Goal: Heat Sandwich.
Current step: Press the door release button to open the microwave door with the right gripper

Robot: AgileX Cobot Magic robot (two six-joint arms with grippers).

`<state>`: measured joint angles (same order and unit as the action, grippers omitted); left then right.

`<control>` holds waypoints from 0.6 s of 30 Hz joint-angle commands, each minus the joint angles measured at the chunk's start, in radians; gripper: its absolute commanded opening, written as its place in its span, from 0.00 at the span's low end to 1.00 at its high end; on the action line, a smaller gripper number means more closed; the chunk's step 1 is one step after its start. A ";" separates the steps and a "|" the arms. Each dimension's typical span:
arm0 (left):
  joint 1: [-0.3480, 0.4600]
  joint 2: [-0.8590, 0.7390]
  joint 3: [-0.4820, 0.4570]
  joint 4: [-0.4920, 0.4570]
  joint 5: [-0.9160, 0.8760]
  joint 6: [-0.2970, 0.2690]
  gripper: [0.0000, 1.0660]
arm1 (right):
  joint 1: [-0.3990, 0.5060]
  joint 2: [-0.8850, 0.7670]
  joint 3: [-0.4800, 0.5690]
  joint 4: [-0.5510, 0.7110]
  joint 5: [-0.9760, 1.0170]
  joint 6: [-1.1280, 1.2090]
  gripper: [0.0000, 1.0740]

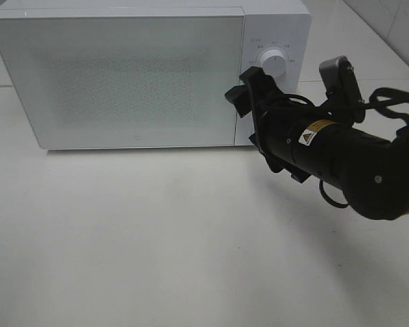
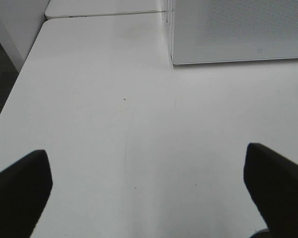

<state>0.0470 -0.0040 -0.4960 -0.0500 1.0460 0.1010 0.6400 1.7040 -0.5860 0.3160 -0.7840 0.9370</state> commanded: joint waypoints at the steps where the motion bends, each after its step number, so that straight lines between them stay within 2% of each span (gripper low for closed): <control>1: 0.003 -0.023 0.002 -0.007 -0.008 -0.001 0.92 | -0.020 -0.079 0.001 -0.091 0.170 -0.122 0.71; 4: 0.003 -0.023 0.002 -0.007 -0.008 -0.001 0.92 | -0.066 -0.143 -0.026 -0.182 0.384 -0.215 0.71; 5: 0.003 -0.023 0.002 -0.007 -0.008 -0.001 0.92 | -0.066 -0.143 -0.026 -0.182 0.384 -0.215 0.71; 7: 0.003 -0.023 0.002 -0.007 -0.008 -0.001 0.92 | -0.094 -0.176 -0.058 -0.258 0.577 -0.296 0.71; 10: 0.003 -0.023 0.002 -0.007 -0.008 -0.001 0.92 | -0.101 -0.192 -0.085 -0.294 0.693 -0.358 0.71; 11: 0.003 -0.023 0.002 -0.007 -0.008 -0.001 0.92 | -0.104 -0.207 -0.113 -0.326 0.810 -0.428 0.71; 18: 0.003 -0.023 0.002 -0.007 -0.008 -0.001 0.92 | -0.102 -0.262 -0.197 -0.355 1.158 -0.718 0.71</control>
<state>0.0470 -0.0040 -0.4960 -0.0500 1.0460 0.1010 0.5410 1.4530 -0.7730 -0.0290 0.3410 0.2610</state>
